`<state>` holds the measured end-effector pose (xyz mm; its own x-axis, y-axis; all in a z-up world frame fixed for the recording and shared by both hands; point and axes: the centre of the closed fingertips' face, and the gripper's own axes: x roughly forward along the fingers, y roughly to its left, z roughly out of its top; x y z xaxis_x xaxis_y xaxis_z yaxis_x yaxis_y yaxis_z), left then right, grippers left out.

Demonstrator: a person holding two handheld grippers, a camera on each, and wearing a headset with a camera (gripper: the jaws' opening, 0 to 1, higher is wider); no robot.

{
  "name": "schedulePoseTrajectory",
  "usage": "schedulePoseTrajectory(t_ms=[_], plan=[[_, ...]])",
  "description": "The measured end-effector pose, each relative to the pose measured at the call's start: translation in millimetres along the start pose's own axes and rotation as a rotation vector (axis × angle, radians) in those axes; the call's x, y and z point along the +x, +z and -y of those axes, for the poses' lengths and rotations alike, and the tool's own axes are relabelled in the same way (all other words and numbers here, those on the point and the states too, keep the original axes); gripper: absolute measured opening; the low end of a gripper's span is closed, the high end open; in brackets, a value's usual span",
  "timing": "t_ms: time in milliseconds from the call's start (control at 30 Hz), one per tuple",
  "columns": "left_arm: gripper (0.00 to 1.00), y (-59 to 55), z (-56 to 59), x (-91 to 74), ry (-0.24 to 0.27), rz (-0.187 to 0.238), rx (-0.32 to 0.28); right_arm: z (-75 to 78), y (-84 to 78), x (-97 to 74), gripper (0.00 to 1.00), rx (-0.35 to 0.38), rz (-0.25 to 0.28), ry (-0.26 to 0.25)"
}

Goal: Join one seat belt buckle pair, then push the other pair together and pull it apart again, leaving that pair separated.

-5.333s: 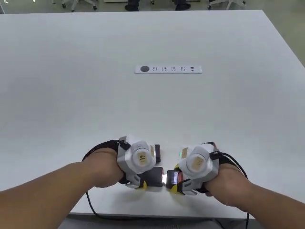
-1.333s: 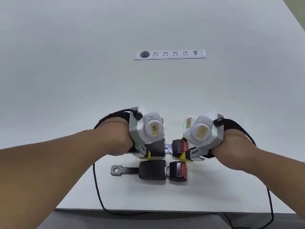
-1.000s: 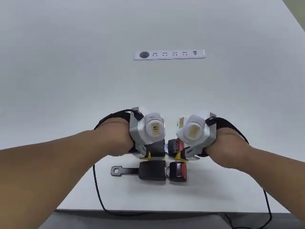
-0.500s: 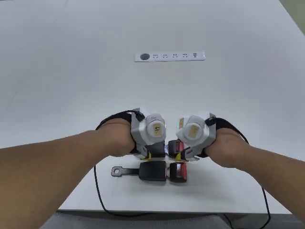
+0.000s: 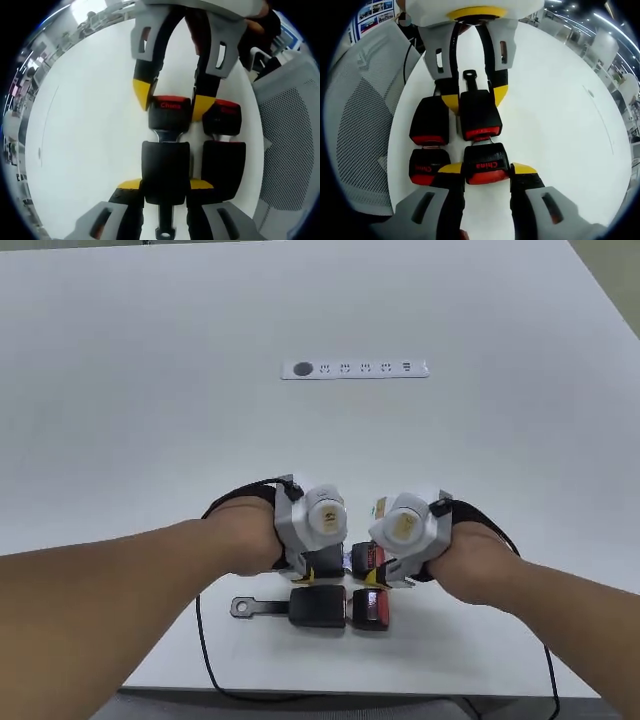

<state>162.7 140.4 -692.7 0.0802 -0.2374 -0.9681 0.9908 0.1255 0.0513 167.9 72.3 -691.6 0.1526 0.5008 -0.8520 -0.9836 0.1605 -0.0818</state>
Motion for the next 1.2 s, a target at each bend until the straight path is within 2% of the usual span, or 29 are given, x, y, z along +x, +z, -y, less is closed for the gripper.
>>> schedulePoseTrajectory(t_ms=[200,400,467,700,867,967,1200], plan=[[0.32,-0.7,-0.6,0.1,0.004,0.004,-0.010,1.4,-1.1,0.0,0.34,0.023,0.003,-0.011],[0.32,0.4,0.6,-1.0,0.006,0.002,-0.013,-4.7,0.2,-6.0,0.34,0.039,0.003,-0.016],[0.32,0.9,0.9,-1.9,0.004,0.003,-0.016,2.2,-1.2,-3.9,0.34,0.044,0.001,-0.013],[0.32,-0.5,-0.3,0.4,-0.008,-0.011,-0.014,1.3,-5.8,-8.2,0.35,0.030,-0.024,-0.020],[0.32,-1.0,-0.5,2.3,-0.010,-0.016,0.005,2.3,-9.8,-10.2,0.35,0.038,0.004,-0.020],[0.33,-1.5,-1.9,4.3,-0.010,-0.020,0.006,0.8,-11.1,-11.2,0.35,0.035,-0.002,-0.025],[0.33,-1.3,-1.6,6.1,-0.012,-0.019,0.007,0.3,-32.2,-21.8,0.34,0.033,-0.009,-0.039]])
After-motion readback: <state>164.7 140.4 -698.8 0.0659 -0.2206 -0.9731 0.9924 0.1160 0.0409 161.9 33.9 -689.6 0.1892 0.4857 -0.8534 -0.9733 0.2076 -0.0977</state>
